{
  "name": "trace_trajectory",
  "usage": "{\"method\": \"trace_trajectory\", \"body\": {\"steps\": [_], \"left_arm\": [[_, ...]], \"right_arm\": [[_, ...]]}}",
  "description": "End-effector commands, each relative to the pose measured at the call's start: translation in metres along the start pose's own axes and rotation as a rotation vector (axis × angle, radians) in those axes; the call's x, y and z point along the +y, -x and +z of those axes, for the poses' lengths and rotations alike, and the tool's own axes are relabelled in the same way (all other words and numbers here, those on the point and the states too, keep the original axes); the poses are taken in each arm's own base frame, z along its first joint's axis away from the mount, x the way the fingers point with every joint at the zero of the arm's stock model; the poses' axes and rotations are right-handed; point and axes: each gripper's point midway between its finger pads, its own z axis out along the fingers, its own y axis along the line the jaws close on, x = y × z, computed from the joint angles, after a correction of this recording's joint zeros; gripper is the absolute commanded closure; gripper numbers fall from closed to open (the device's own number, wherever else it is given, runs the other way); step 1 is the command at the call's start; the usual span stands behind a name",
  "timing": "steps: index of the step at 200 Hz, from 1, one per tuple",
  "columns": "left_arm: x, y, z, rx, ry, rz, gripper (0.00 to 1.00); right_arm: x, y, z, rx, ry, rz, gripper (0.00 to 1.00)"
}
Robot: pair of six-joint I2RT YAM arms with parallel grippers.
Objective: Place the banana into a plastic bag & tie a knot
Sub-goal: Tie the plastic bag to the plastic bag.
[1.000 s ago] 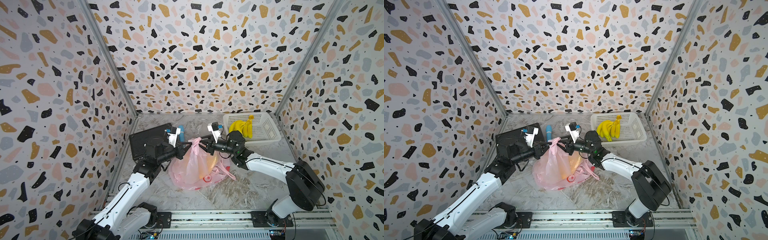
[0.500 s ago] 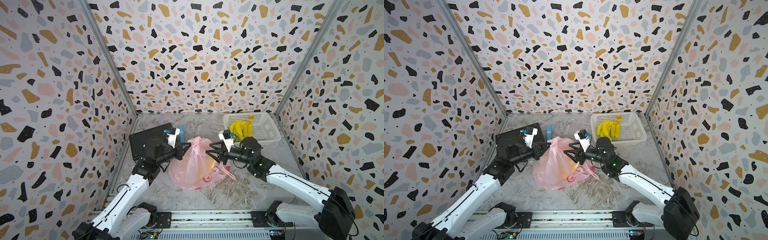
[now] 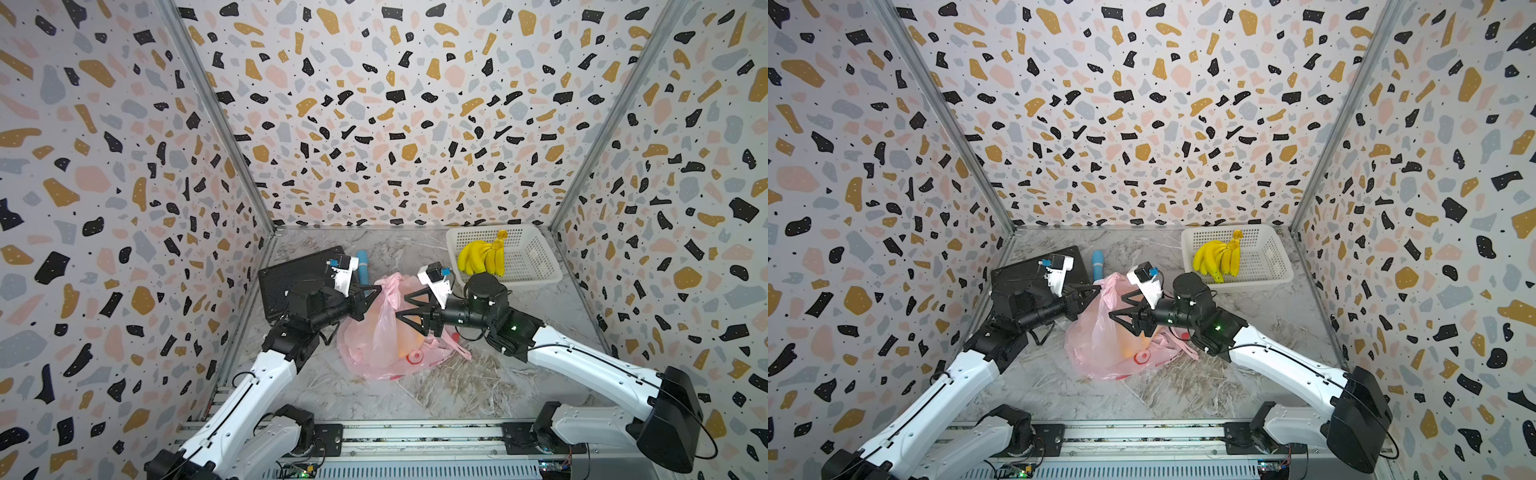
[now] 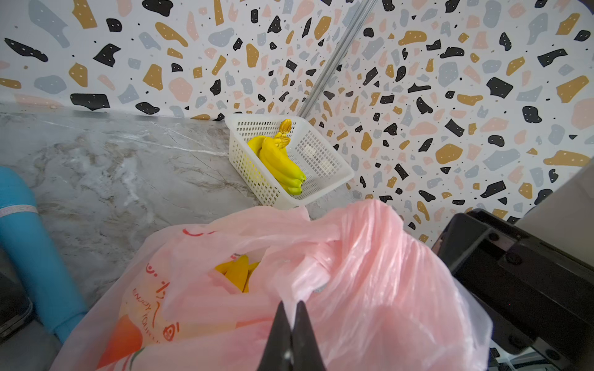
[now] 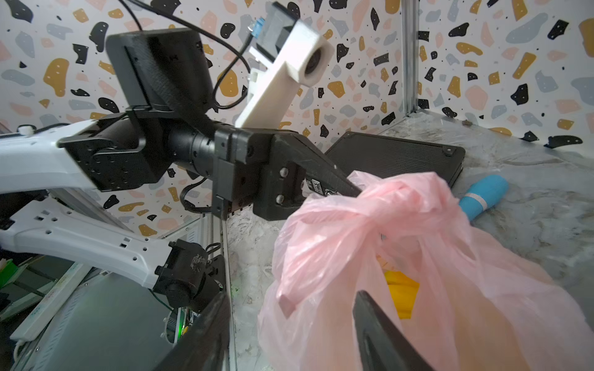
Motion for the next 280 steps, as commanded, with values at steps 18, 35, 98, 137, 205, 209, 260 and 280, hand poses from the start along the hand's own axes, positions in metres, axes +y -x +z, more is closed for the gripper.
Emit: {"method": "trace_trajectory", "body": {"steps": [18, 35, 98, 137, 205, 209, 260, 280], "left_arm": [[-0.011, 0.015, -0.006, -0.053, -0.026, 0.040, 1.00], [-0.011, 0.016, -0.006, -0.055, -0.029, 0.040, 1.00], [-0.012, 0.016, -0.007, -0.060, -0.031, 0.042, 1.00], [-0.012, 0.016, -0.008, -0.066, -0.027, 0.040, 1.00], [0.020, 0.031, -0.024, -0.103, 0.217, -0.020, 1.00], [0.022, 0.032, -0.024, -0.102, 0.228, -0.024, 1.00], [0.041, 0.050, -0.033, -0.134, 0.328, -0.066, 1.00], [0.057, 0.056, -0.042, -0.146, 0.408, -0.089, 1.00]], "right_arm": [[0.004, 0.014, 0.008, 0.007, -0.016, 0.016, 0.36], [-0.001, 0.015, 0.011, 0.017, -0.038, 0.017, 0.36], [-0.003, 0.023, 0.016, 0.015, -0.047, 0.012, 0.46], [-0.005, 0.026, 0.020, 0.016, -0.050, 0.013, 0.72], [-0.026, 0.006, -0.016, 0.048, -0.245, 0.011, 1.00], [-0.028, -0.003, -0.019, 0.078, -0.262, 0.020, 1.00], [-0.054, -0.069, -0.051, 0.214, -0.433, 0.099, 1.00], [-0.071, -0.096, -0.070, 0.265, -0.555, 0.152, 1.00]]}}
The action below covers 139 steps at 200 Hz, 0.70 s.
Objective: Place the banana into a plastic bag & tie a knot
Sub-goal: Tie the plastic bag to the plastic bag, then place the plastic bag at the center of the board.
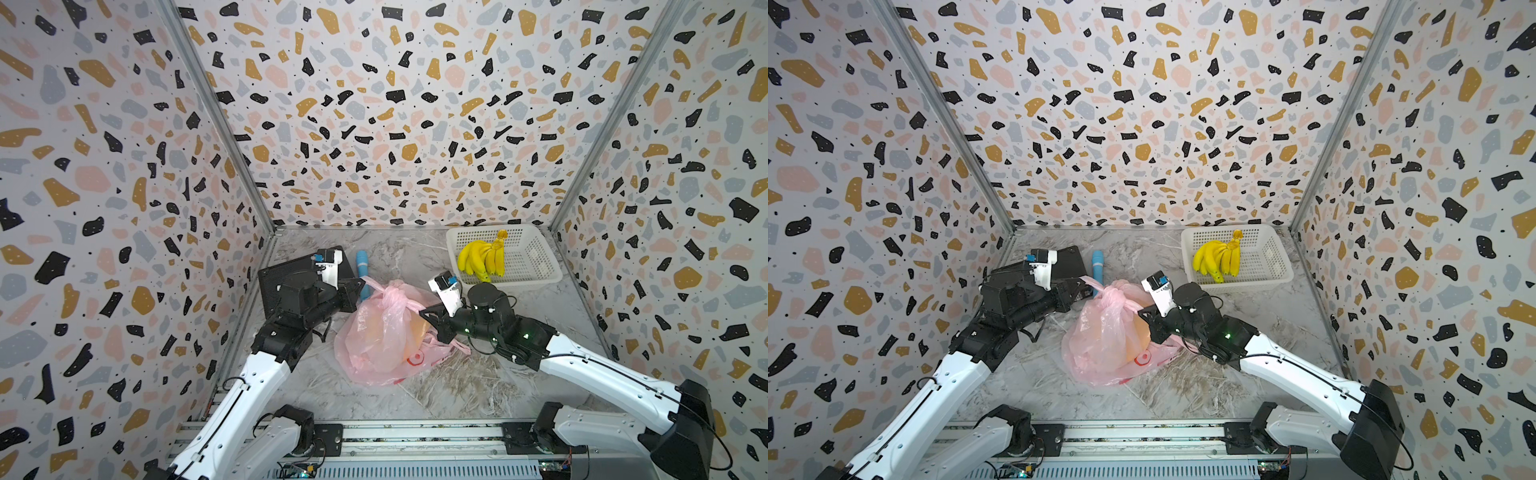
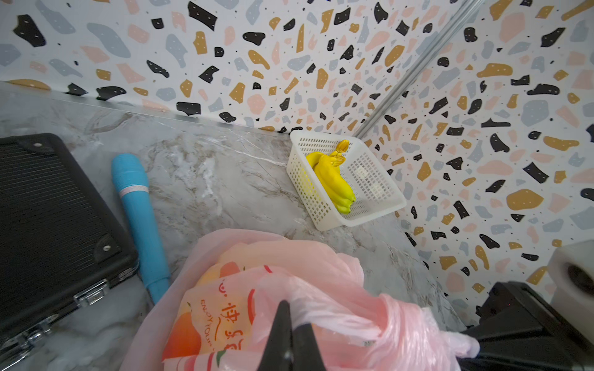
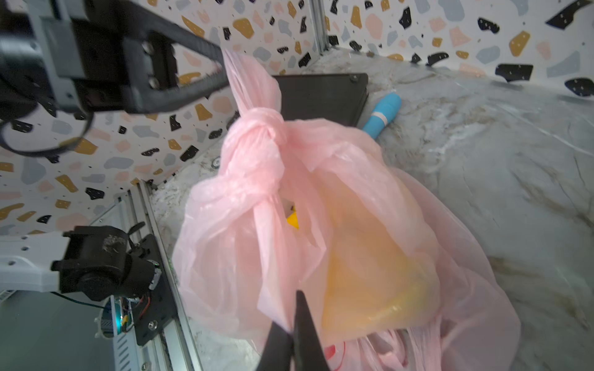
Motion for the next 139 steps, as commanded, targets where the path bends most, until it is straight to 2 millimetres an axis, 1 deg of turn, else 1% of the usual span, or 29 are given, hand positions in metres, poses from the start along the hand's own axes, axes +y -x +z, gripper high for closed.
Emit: {"method": "trace_trajectory", "body": {"steps": [1, 11, 26, 47, 58, 65, 68, 90, 109, 121, 139], "left_arm": [[0.019, 0.033, -0.011, -0.092, 0.122, -0.019, 1.00], [0.031, 0.033, -0.013, -0.092, 0.163, -0.038, 1.00], [0.046, 0.033, -0.015, -0.099, 0.205, -0.067, 1.00], [0.067, 0.025, -0.015, -0.087, 0.239, -0.118, 1.00], [0.077, 0.019, -0.015, -0.086, 0.238, -0.159, 1.00], [0.084, 0.011, -0.014, -0.070, 0.236, -0.192, 1.00], [0.083, 0.016, -0.014, -0.091, 0.222, -0.189, 1.00], [0.089, 0.006, -0.009, -0.077, 0.187, -0.231, 1.00], [0.092, 0.006, -0.008, -0.076, 0.180, -0.251, 1.00], [0.091, 0.012, -0.010, -0.084, 0.167, -0.261, 1.00], [0.075, 0.033, -0.013, -0.097, 0.111, -0.254, 1.00]], "right_arm": [[-0.035, -0.040, -0.013, 0.103, -0.189, 0.070, 1.00], [-0.051, -0.055, -0.018, 0.135, -0.269, 0.103, 1.00], [-0.066, -0.077, -0.024, 0.176, -0.352, 0.132, 1.00], [-0.076, -0.103, -0.028, 0.194, -0.385, 0.157, 1.00], [-0.078, -0.111, -0.030, 0.198, -0.387, 0.170, 1.00], [-0.077, -0.114, -0.031, 0.202, -0.382, 0.175, 1.00], [-0.077, -0.115, -0.031, 0.202, -0.378, 0.178, 1.00], [-0.072, -0.117, -0.031, 0.203, -0.344, 0.184, 1.00], [-0.069, -0.117, -0.030, 0.204, -0.326, 0.182, 1.00], [-0.066, -0.111, -0.033, 0.197, -0.321, 0.177, 1.00], [-0.061, -0.091, -0.042, 0.167, -0.311, 0.159, 1.00]]}}
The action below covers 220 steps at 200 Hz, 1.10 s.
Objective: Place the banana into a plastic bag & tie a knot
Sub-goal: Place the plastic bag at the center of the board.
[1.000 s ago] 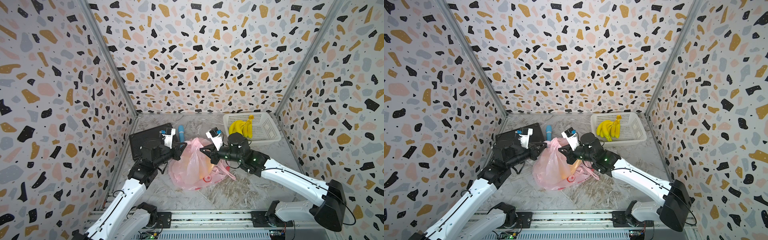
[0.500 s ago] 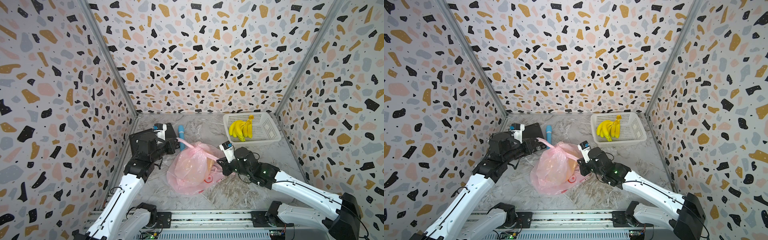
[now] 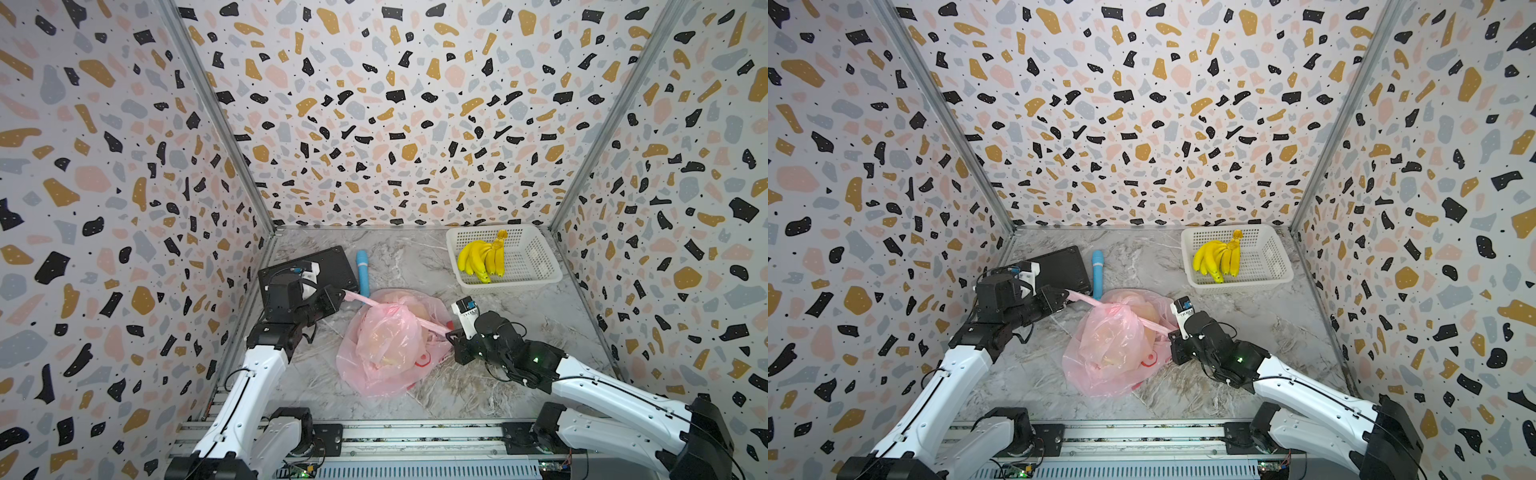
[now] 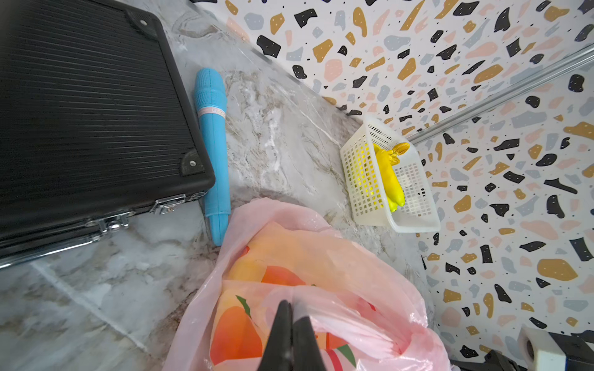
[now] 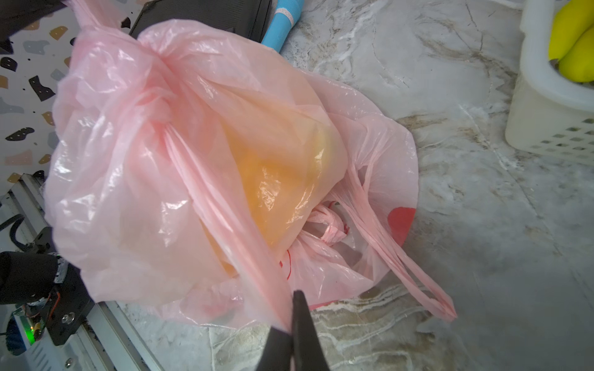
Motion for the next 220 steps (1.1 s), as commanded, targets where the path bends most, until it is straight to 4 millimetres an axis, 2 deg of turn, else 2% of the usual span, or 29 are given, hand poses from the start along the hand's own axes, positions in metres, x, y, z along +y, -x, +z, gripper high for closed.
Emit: {"method": "trace_trajectory", "body": {"steps": [1, 39, 67, 87, 108, 140, 169, 197, 220], "left_arm": [[-0.025, 0.061, -0.018, -0.185, -0.047, 0.043, 1.00], [-0.091, 0.098, -0.055, -0.237, -0.193, 0.082, 1.00], [-0.135, 0.120, -0.086, -0.281, -0.288, 0.108, 1.00], [-0.158, 0.136, -0.103, -0.317, -0.337, 0.108, 1.00], [-0.170, 0.154, -0.108, -0.345, -0.354, 0.107, 1.00], [-0.171, 0.175, -0.096, -0.352, -0.337, 0.115, 1.00], [-0.159, 0.191, -0.066, -0.328, -0.316, 0.092, 1.00], [-0.145, 0.208, -0.032, -0.312, -0.309, 0.072, 1.00], [-0.136, 0.222, -0.005, -0.300, -0.314, 0.067, 1.00]], "right_arm": [[-0.014, -0.003, -0.020, 0.045, -0.076, -0.006, 1.00], [0.018, 0.051, -0.056, -0.073, 0.041, 0.010, 1.00], [0.039, 0.081, -0.078, -0.105, 0.110, 0.040, 1.00], [0.049, 0.101, -0.091, -0.124, 0.127, 0.052, 1.00], [0.050, 0.124, -0.103, -0.146, 0.092, 0.035, 1.00], [0.048, 0.160, -0.117, -0.206, 0.016, -0.003, 1.00], [0.039, 0.187, -0.118, -0.247, -0.089, -0.069, 1.00], [0.022, 0.212, -0.111, -0.279, -0.157, -0.085, 1.00], [0.002, 0.234, -0.093, -0.286, -0.130, -0.027, 1.00]]}}
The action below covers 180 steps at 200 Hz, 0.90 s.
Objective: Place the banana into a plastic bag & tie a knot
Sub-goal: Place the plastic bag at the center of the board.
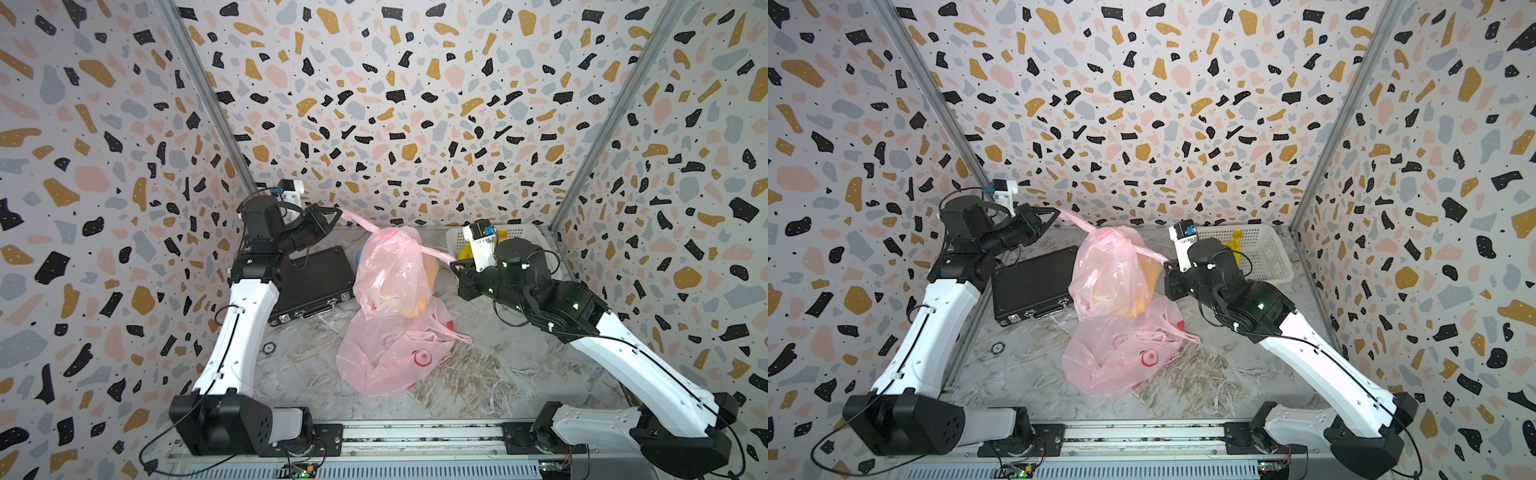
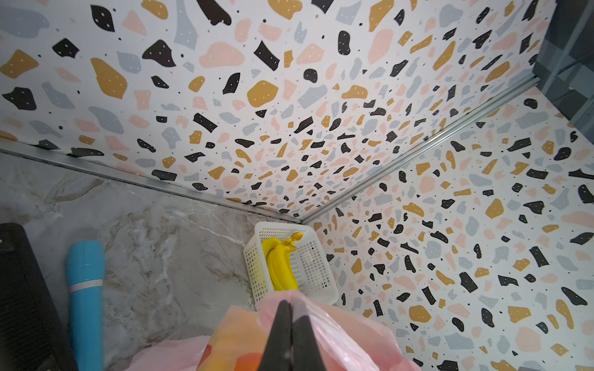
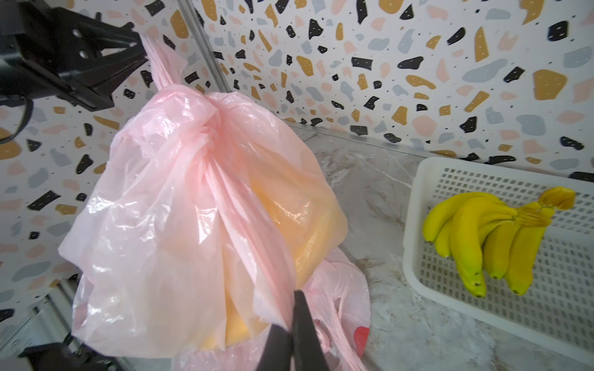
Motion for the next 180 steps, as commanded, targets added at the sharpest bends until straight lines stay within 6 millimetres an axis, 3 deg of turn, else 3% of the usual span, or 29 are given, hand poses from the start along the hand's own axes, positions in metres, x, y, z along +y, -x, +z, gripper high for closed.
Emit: {"method": "trace_trajectory", "body": {"steps": [1, 47, 89, 116, 141, 180], "left_arm": [[-0.008, 0.045, 0.009, -0.129, -0.038, 0.081, 1.00], [0.034, 0.063, 0.064, -0.109, -0.040, 0.057, 1.00], [0.094, 0.068, 0.124, -0.062, -0.007, 0.057, 1.00], [0.134, 0.065, 0.160, -0.028, 0.015, 0.054, 1.00], [0.182, 0.049, 0.187, 0.011, 0.058, 0.034, 1.00], [0.239, 0.016, 0.198, 0.053, 0.175, 0.010, 1.00]], "right_arm": [[-0.028, 0.023, 0.007, -0.031, -0.038, 0.022, 1.00], [-0.062, 0.055, 0.079, -0.044, 0.055, 0.128, 1.00], [-0.099, 0.055, 0.168, -0.015, 0.110, 0.197, 1.00], [-0.131, 0.040, 0.225, 0.031, 0.087, 0.213, 1.00], [-0.156, 0.017, 0.271, 0.087, 0.084, 0.236, 1.00], [-0.169, -0.029, 0.312, 0.181, 0.113, 0.254, 1.00]]}}
